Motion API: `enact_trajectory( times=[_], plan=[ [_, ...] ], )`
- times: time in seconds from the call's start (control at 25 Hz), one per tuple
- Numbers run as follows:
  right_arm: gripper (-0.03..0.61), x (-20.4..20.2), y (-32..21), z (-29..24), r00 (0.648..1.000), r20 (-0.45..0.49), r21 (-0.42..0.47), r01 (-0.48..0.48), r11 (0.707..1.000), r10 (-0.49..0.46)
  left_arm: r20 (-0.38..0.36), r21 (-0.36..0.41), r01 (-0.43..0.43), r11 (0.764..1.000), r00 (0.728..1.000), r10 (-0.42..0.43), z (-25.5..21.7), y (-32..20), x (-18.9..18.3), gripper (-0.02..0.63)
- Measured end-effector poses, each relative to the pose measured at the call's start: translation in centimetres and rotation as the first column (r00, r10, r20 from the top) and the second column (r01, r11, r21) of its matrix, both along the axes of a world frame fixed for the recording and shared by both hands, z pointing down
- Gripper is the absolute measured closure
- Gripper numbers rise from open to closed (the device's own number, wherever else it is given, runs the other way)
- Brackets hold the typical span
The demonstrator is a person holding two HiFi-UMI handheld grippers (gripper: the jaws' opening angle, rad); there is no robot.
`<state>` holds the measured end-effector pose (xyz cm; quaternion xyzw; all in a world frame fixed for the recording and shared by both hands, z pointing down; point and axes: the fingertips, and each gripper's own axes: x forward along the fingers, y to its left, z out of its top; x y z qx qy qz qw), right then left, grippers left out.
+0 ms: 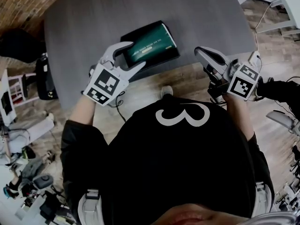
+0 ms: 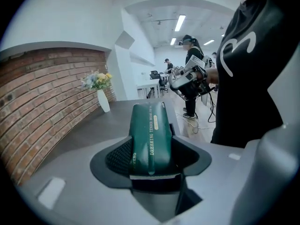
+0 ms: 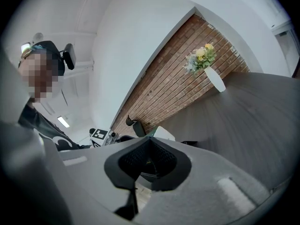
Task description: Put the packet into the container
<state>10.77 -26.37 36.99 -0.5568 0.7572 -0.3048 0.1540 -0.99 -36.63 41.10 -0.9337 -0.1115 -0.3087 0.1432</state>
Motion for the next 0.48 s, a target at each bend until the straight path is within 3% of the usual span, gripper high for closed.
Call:
enact_trajectory(
  times=[0.48],
  plan=[
    [0.577, 1.0, 0.6, 1.6, 0.998, 0.006, -0.032, -0.056, 0.998, 0.057, 0.092, -0.016, -0.1, 0.995, 0.991, 0.101, 4.3, 0.0, 0.3, 0.327]
  ],
)
